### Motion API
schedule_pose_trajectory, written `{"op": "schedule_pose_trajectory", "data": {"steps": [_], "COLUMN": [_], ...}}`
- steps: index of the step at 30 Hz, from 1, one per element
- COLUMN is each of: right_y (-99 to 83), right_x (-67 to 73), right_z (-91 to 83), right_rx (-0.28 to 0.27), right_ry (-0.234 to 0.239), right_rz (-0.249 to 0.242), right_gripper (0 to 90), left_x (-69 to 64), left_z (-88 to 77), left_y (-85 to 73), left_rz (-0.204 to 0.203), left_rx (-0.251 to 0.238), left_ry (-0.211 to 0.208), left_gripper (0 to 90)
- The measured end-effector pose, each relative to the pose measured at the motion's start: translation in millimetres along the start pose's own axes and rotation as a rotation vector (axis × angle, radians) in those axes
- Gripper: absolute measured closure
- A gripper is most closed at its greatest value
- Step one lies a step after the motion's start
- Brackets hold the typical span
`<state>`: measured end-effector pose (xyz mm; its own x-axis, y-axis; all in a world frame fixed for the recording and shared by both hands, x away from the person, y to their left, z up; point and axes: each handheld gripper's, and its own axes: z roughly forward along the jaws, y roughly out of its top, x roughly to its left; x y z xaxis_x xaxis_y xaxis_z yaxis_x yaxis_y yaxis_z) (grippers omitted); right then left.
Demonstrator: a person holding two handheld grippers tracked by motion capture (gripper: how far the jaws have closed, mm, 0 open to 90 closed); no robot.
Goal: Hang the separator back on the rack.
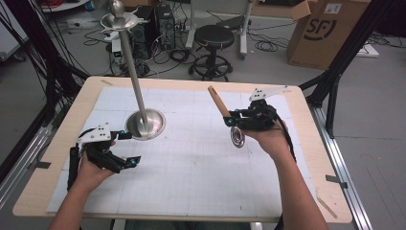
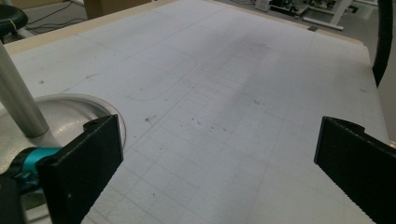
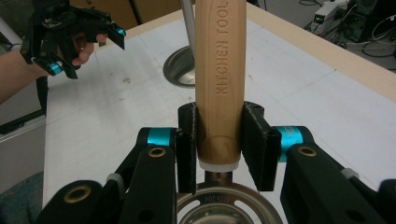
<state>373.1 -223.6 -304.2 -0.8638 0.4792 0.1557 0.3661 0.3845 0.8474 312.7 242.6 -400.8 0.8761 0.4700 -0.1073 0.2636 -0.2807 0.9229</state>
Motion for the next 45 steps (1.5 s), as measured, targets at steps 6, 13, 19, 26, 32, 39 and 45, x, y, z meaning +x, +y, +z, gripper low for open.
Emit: {"op": "schedule_pose_trajectory", "data": {"steps": [6,13,19,26,32,39,45], "right_y": [15.9,29.6,34.7,40.0,47.4,56.4,69.2], "right_x": [1.3,-1.1,-1.5,-3.3,-2.3,-4.2,-1.1], "right_z": [2.7,5.8,8.0,9.4,8.5,10.5,15.9], "right_rx": [-0.007,-0.019,-0.024,-0.030,-0.049,-0.058,-0.060], "right_ry": [0.007,0.020,0.025,0.030,0.037,0.041,0.057], "right_rz": [-0.029,-0.049,-0.051,-0.058,-0.067,-0.058,-0.077], "right_gripper": [68.0,68.0,68.1,68.0,68.0,68.1,68.0], "left_x": [-0.4,-0.2,-0.3,-0.6,-0.2,-0.7,0.4], "left_z": [1.0,1.0,0.8,2.2,2.3,3.4,2.2], "left_y": [0.1,0.4,0.8,0.6,0.5,0.5,1.1], "left_rz": [0.001,0.000,0.000,0.002,0.000,0.003,0.001], "left_rx": [0.001,0.001,-0.003,0.004,0.000,0.003,-0.007], "left_ry": [-0.002,-0.003,-0.003,-0.005,-0.005,-0.006,-0.007], "left_gripper": [1.8,1.8,1.8,1.8,1.8,1.8,1.8]}}
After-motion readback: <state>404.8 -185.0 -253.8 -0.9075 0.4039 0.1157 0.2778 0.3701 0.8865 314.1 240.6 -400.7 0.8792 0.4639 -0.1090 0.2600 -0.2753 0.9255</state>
